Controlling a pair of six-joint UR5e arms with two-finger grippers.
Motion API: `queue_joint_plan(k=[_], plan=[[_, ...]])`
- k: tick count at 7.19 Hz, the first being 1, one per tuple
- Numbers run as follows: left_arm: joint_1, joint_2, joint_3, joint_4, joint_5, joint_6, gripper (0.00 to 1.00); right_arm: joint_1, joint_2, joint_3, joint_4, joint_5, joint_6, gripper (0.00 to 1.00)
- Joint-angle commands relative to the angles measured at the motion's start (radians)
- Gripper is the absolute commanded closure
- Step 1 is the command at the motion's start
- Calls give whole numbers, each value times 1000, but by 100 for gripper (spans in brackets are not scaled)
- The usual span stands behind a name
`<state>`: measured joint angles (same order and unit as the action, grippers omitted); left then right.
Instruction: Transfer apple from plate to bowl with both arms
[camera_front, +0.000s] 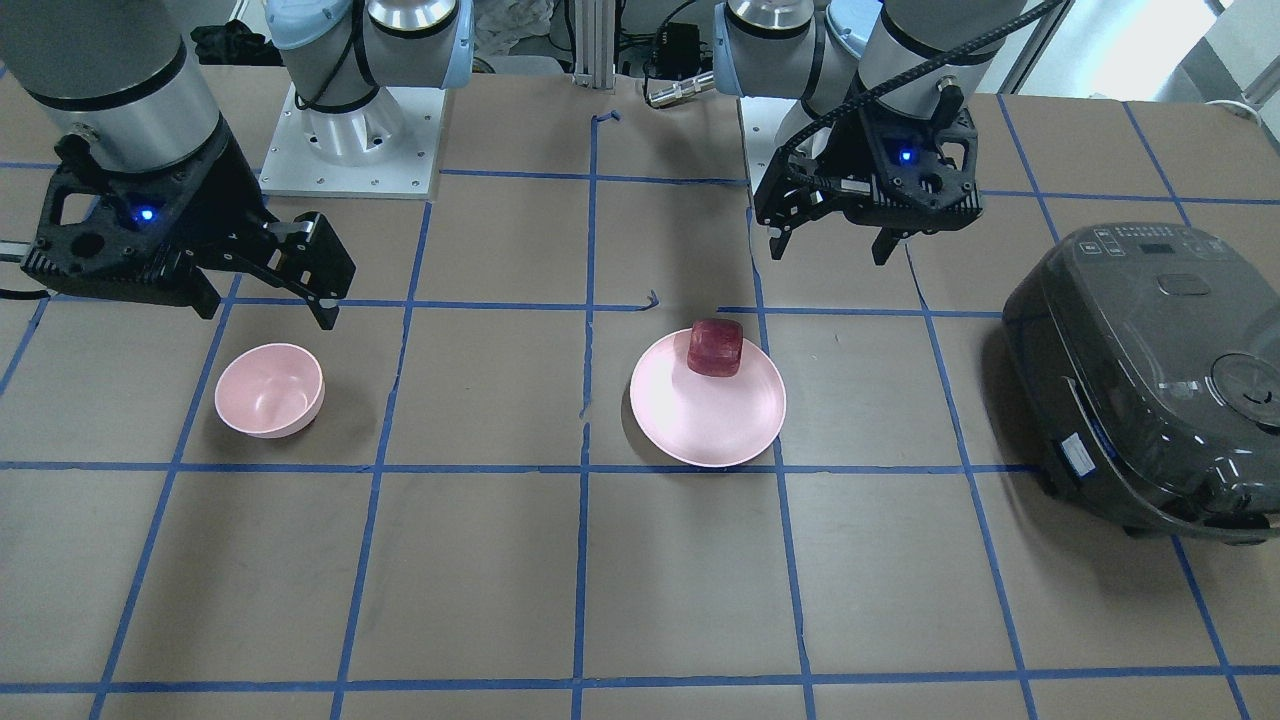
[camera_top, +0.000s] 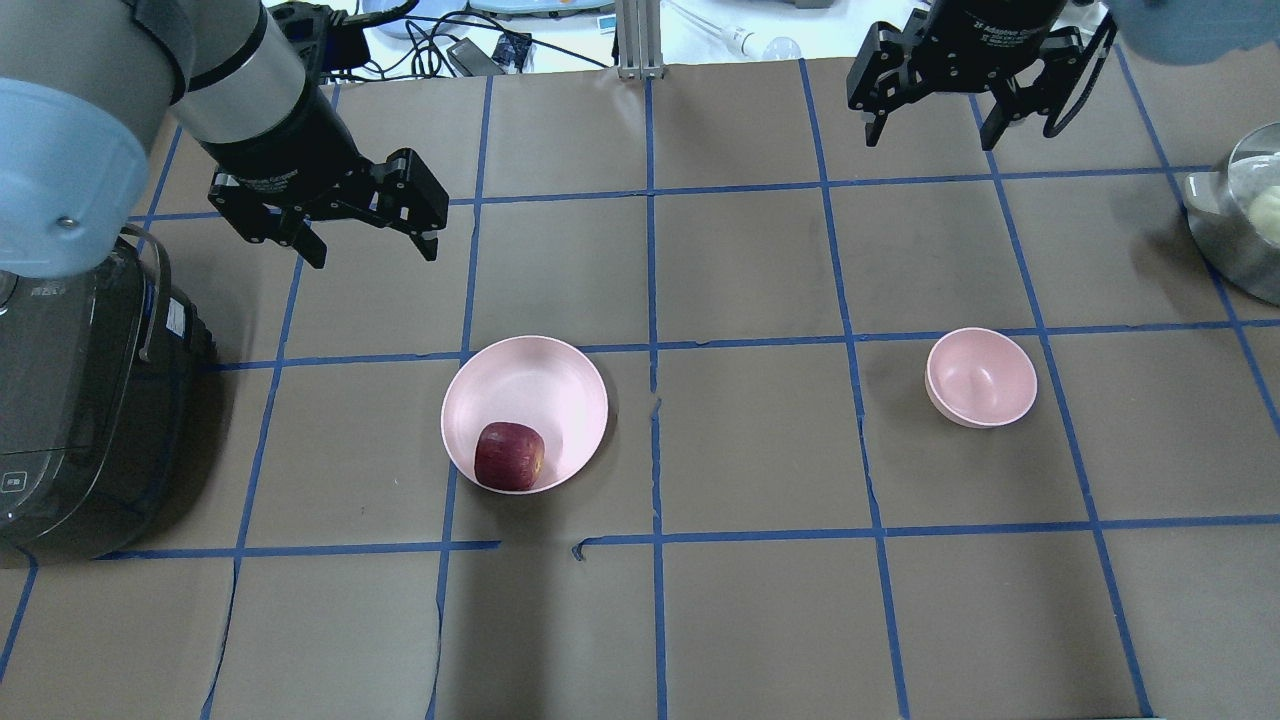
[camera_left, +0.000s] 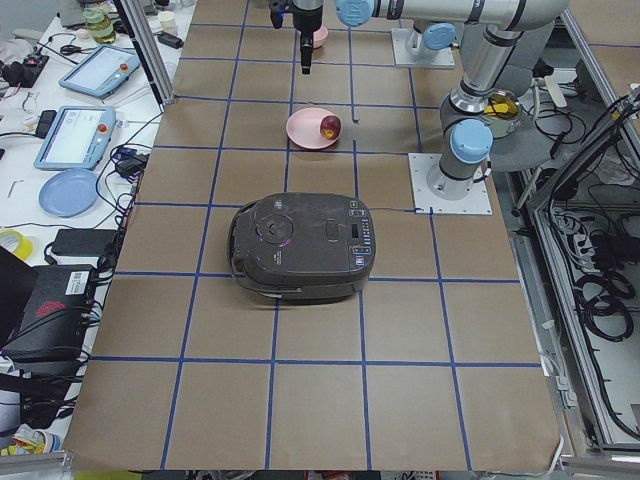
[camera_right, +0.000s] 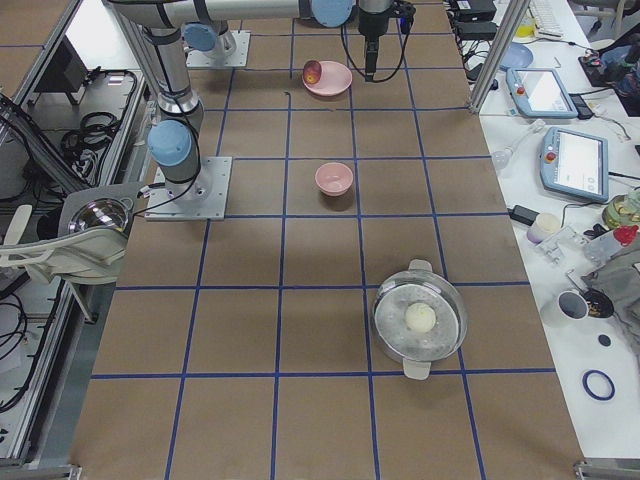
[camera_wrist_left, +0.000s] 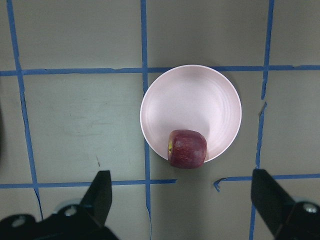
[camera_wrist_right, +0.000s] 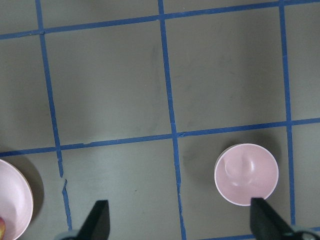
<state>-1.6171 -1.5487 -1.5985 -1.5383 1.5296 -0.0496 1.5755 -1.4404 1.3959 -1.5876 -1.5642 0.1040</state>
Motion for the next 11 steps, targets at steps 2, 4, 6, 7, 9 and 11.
queue_joint_plan(k=[2,4,6,7,9,11], plan=[[-36,-7,-21,15,11,-1,0,-3,0,0,0,0,-1,0],[-75,-5,-55,47,12,-4,0,-5,0,0,3,0,-1,0],[-92,-7,-156,246,9,-7,0,-6,0,0,6,0,-1,0],[-112,-7,-197,329,12,-10,0,-6,0,0,6,0,-1,0],[-155,-8,-238,387,42,-44,0,-6,0,0,8,0,-1,0],[-161,-42,-341,395,73,-36,0,-6,0,0,6,0,-1,0]])
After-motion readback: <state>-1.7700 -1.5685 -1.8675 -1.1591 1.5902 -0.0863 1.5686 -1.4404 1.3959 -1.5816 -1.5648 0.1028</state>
